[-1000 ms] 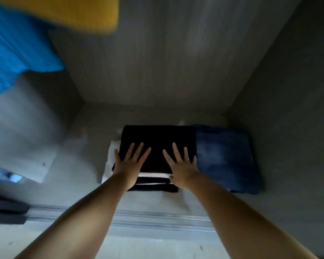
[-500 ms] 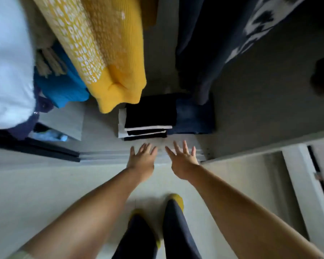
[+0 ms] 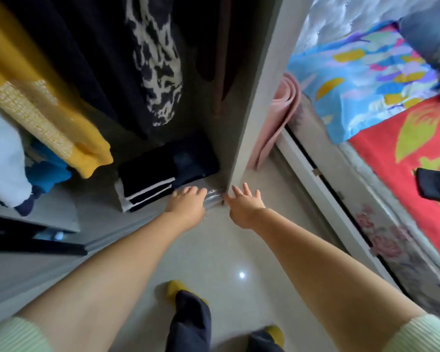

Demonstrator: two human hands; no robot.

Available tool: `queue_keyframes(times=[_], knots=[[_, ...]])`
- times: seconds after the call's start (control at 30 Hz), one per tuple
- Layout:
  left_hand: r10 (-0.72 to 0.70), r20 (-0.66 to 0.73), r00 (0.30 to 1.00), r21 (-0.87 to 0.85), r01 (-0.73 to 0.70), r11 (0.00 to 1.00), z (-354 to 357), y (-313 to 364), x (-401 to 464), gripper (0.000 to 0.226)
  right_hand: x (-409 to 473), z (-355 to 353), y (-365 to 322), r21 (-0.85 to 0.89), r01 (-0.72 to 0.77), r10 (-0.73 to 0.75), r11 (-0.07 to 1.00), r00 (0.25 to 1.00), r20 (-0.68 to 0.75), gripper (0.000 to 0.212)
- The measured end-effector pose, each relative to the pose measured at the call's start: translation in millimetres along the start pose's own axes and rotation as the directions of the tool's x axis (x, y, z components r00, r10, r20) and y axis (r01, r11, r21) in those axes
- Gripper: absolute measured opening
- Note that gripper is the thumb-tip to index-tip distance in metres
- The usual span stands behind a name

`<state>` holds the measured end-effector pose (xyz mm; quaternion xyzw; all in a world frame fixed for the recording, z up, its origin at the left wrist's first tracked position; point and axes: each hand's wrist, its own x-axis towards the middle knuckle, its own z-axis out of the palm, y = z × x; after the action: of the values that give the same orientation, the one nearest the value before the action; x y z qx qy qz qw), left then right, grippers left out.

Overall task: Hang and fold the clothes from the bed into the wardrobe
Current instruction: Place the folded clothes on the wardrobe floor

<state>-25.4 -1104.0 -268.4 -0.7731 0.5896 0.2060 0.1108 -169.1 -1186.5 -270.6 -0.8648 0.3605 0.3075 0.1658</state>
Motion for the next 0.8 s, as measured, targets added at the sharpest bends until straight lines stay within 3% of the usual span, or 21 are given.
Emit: queue_keyframes(times=[0.2,0.33,0.53,0.8], knots=[[0.121,-0.035,0.992,0.058,-0.119,0.991,-30,138,-3,0.036,-95,13,114,0.086,-0.141,0.147,0.986,0.986,-0.076,0.063],[0.279,-0.057,0.959,0.079,-0.275,0.958,-40,270,-14,0.039,-187,50,215,0.153,-0.290,0.302,0.945,0.951,-0.059,0.069],[0.574,-0.077,0.815,0.169,-0.556,0.814,-62,467,-20,0.043,-316,118,370,0.309,-0.529,0.559,0.791,0.829,-0.010,0.059],[0.730,-0.014,0.684,0.250,-0.704,0.665,-69,600,26,0.044,-362,151,490,0.481,-0.632,0.693,0.608,0.718,0.066,0.065]])
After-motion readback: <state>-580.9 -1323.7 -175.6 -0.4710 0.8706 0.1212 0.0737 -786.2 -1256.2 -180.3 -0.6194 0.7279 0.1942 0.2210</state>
